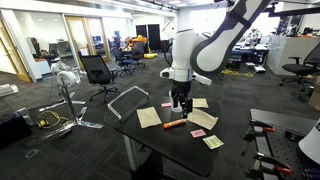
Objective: Put the marker in the cup
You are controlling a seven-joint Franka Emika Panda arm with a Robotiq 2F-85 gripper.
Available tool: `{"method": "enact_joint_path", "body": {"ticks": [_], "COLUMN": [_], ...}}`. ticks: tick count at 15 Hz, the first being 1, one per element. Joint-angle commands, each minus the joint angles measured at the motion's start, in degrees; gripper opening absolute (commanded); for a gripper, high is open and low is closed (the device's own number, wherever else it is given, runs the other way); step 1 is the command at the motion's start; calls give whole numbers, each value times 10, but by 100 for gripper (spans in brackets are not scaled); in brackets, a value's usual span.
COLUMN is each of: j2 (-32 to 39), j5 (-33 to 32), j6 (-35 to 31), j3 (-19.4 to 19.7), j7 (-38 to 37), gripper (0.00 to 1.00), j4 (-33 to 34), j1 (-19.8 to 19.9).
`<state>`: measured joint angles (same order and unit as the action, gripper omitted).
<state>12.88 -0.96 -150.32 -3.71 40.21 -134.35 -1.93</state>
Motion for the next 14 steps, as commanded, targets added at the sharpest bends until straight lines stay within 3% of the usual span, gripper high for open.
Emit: {"method": "enact_joint_path", "body": {"ticks": [1, 14], "j2": [36, 131], "j5": [-2, -47], "j6": [-8, 3], "j3": [-17, -20], "j7": [19, 4], "gripper": [100, 100], "j4": [27, 113], "j1": [20, 34]}}
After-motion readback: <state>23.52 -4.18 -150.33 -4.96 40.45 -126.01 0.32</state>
